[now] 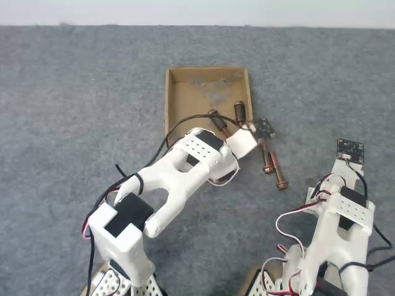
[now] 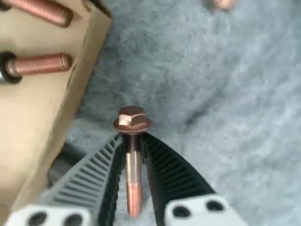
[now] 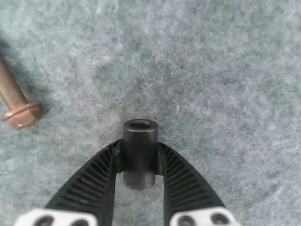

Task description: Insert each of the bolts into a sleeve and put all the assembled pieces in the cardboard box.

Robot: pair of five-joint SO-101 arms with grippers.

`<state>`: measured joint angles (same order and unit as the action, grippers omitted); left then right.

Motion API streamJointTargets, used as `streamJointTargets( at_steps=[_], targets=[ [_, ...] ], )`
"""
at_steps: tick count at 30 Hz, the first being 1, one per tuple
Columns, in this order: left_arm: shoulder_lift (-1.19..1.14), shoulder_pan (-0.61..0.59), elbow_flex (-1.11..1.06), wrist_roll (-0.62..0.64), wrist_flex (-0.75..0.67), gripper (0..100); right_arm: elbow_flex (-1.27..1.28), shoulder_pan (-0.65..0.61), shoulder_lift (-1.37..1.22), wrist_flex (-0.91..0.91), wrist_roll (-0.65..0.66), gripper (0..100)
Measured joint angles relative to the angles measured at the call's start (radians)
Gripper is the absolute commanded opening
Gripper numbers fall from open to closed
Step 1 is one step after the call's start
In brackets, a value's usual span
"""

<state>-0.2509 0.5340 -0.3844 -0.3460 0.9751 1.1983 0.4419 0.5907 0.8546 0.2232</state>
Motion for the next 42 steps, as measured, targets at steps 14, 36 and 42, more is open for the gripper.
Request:
streamJointTargets(
  at_steps=[14, 36, 42],
  targets=[
    [0.109, -0.002, 0.025, 0.336, 0.081, 1, 0.000, 0.000, 0.000, 0.000, 0.000, 0.6],
    [0.299, -0.037, -0.181, 0.264, -0.029, 14, 0.014, -0.026, 0.000, -0.002, 0.000, 0.6],
    [0.241, -0.037, -0.144, 0.216, -0.029, 14, 0.014, -0.026, 0.000, -0.002, 0.000, 0.6]
  ],
)
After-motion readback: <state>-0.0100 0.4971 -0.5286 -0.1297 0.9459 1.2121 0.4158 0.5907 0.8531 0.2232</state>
